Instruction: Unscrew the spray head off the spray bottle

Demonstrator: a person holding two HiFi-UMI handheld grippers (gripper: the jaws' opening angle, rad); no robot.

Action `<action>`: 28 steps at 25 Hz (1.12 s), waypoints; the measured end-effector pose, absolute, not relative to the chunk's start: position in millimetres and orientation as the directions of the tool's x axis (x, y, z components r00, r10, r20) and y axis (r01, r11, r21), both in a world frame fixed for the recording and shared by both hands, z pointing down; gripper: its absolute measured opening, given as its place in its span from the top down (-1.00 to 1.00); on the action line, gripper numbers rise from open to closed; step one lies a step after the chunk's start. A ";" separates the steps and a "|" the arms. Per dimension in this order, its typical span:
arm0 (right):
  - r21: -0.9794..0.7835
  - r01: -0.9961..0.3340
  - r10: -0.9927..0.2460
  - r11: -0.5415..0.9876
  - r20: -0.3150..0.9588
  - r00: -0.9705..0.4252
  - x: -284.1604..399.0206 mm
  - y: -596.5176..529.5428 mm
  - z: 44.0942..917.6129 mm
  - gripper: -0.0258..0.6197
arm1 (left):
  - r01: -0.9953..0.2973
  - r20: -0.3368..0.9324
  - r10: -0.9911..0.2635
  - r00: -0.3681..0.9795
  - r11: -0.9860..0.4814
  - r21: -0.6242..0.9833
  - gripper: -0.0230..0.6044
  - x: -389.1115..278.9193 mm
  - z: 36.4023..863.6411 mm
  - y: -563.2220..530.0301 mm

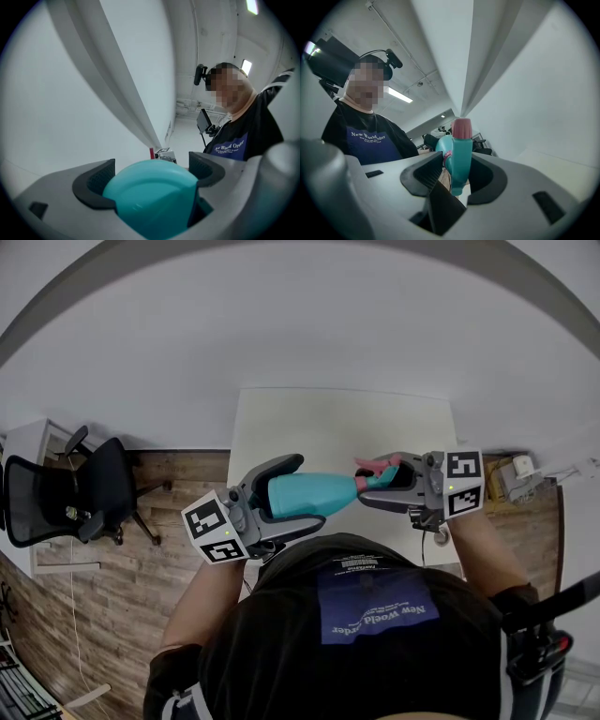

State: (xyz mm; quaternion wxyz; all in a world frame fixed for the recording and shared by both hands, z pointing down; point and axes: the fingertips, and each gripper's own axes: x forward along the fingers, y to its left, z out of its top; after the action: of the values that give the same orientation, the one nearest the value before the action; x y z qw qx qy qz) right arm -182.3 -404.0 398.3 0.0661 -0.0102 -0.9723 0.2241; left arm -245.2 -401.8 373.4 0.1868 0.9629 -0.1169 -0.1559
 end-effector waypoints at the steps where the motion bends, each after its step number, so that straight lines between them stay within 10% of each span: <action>1: -0.436 -0.006 0.052 0.900 0.122 -0.991 -182.7 -403.5 397.5 0.53 | -0.161 -0.255 -0.278 0.926 -0.903 0.399 -0.68 -244.7 374.3 -401.4; 28: -0.442 0.015 0.025 0.897 0.016 -1.000 -177.6 -406.0 380.9 0.54 | -0.133 -0.147 -0.200 0.969 -0.918 0.373 -0.65 -230.6 385.5 -387.0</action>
State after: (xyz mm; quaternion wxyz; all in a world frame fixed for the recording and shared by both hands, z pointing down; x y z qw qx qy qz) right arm -177.6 -406.0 380.9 0.0104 -0.0102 -0.9739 0.2266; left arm -230.6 -387.0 385.5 0.1833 0.9751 -0.0851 -0.0914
